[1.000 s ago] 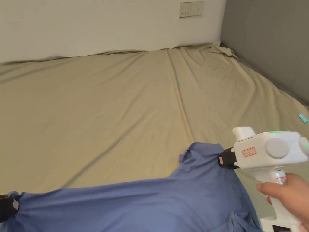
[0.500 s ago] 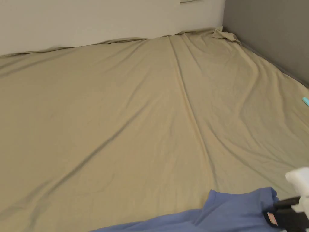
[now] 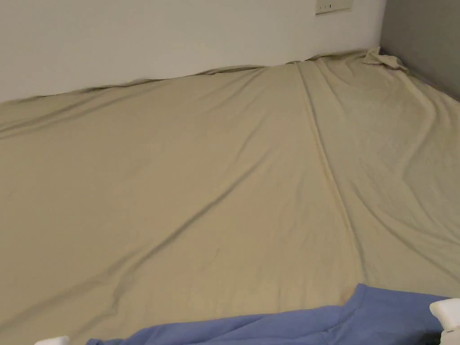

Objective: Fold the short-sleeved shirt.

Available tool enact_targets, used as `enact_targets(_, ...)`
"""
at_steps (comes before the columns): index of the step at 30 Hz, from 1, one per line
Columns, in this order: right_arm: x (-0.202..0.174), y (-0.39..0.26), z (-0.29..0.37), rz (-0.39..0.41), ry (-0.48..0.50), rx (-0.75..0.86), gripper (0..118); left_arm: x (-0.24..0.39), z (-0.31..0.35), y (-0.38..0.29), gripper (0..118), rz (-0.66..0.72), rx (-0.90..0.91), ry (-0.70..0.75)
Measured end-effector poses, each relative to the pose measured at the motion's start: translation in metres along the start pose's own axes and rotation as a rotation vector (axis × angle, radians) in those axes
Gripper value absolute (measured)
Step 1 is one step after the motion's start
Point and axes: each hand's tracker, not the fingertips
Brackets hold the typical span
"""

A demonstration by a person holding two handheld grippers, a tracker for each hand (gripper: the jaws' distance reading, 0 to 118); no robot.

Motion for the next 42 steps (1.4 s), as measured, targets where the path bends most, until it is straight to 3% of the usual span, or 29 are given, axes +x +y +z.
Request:
enact_targets(4, -0.004, -0.011, 0.0, -0.02, -0.025, 0.054, 7, 0.013, -0.004, -0.043, 16, -0.087, 0.235, 0.082)
enact_targets(5, -0.001, -0.014, -0.001, -0.063, -0.012, 0.08, 7, 0.023, 0.0, -0.032, 16, -0.159, 0.17, 0.157)
enact_targets(6, -0.003, -0.019, 0.003, -0.116, 0.008, 0.1, 7, 0.03, -0.005, -0.034, 25, -0.144, 0.198, 0.268)
enact_targets(7, 0.0, -0.022, 0.003, -0.159, 0.024, 0.114, 7, 0.04, -0.01, -0.037, 47, -0.139, 0.203, 0.399)
enact_targets(8, 0.003, -0.025, 0.002, -0.192, 0.045, 0.131, 7, 0.045, -0.018, -0.036, 82, -0.124, 0.217, 0.562)
enact_targets(9, 0.005, -0.026, 0.006, -0.168, 0.058, 0.127, 7, 0.046, -0.025, -0.034, 106, -0.095, 0.19, 0.642)
enact_targets(10, 0.007, -0.025, 0.011, -0.176, 0.079, 0.124, 9, 0.04, -0.022, -0.031, 111, -0.101, 0.187, 0.579)
enact_targets(11, 0.008, -0.025, 0.021, -0.203, 0.118, 0.115, 24, 0.038, -0.022, -0.025, 107, -0.089, 0.161, 0.428)
enact_targets(13, 0.006, -0.025, 0.051, -0.249, 0.233, 0.079, 87, 0.02, 0.017, -0.01, 97, 0.097, 0.12, 0.181)
enact_targets(14, 0.002, -0.028, 0.073, -0.259, 0.26, 0.146, 110, 0.013, 0.04, -0.011, 97, 0.183, 0.158, 0.058)
enact_targets(17, -0.017, -0.028, 0.131, -0.16, 0.207, 0.326, 110, 0.014, 0.091, -0.012, 98, 0.172, 0.339, 0.084)
enact_targets(19, -0.03, -0.021, 0.149, -0.112, 0.18, 0.402, 110, 0.017, 0.103, -0.008, 100, 0.128, 0.311, 0.07)
enact_targets(21, -0.045, -0.014, 0.157, -0.083, 0.162, 0.437, 101, 0.014, 0.1, -0.002, 100, 0.104, 0.222, 0.005)
enact_targets(22, -0.052, -0.009, 0.156, -0.059, 0.157, 0.434, 75, 0.014, 0.094, 0.001, 95, 0.095, 0.151, 0.018)
enact_targets(23, -0.06, -0.006, 0.157, -0.027, 0.151, 0.459, 19, 0.011, 0.087, 0.002, 65, 0.084, 0.083, -0.014)
enact_targets(24, -0.069, -0.004, 0.155, -0.003, 0.124, 0.468, 4, 0.009, 0.084, 0.001, 21, 0.071, 0.085, -0.123)
enact_targets(25, -0.075, -0.005, 0.155, 0.01, 0.074, 0.488, 4, 0.008, 0.082, 0.002, 5, 0.088, 0.083, -0.173)
enact_targets(28, -0.09, -0.001, 0.148, 0.077, 0.066, 0.491, 4, 0.01, 0.074, 0.0, 5, 0.083, 0.073, -0.16)
enact_targets(30, -0.095, -0.002, 0.145, 0.062, 0.103, 0.497, 4, 0.01, 0.067, 0.0, 5, 0.033, 0.096, -0.026)
enact_targets(31, -0.095, -0.001, 0.144, 0.053, 0.137, 0.493, 4, 0.004, 0.064, 0.001, 5, 0.061, 0.106, -0.029)
enact_targets(34, -0.093, 0.003, 0.14, 0.052, 0.181, 0.473, 4, -0.03, 0.055, 0.007, 55, 0.26, 0.157, -0.226)
enact_targets(35, -0.092, 0.003, 0.139, 0.057, 0.176, 0.47, 4, -0.043, 0.05, 0.01, 55, 0.304, 0.12, -0.266)
enact_targets(36, -0.091, 0.003, 0.138, 0.063, 0.165, 0.466, 4, -0.052, 0.045, 0.01, 79, 0.3, 0.097, -0.384)
enact_targets(38, -0.086, 0.003, 0.138, 0.062, 0.165, 0.468, 4, -0.063, 0.029, 0.01, 80, 0.329, -0.003, -0.492)
enact_targets(41, -0.074, 0.004, 0.14, 0.003, 0.276, 0.472, 4, -0.064, 0.004, 0.01, 80, 0.219, -0.075, -0.441)
enact_targets(42, -0.071, 0.003, 0.14, -0.012, 0.301, 0.477, 4, -0.066, -0.002, 0.012, 80, 0.249, -0.068, -0.453)
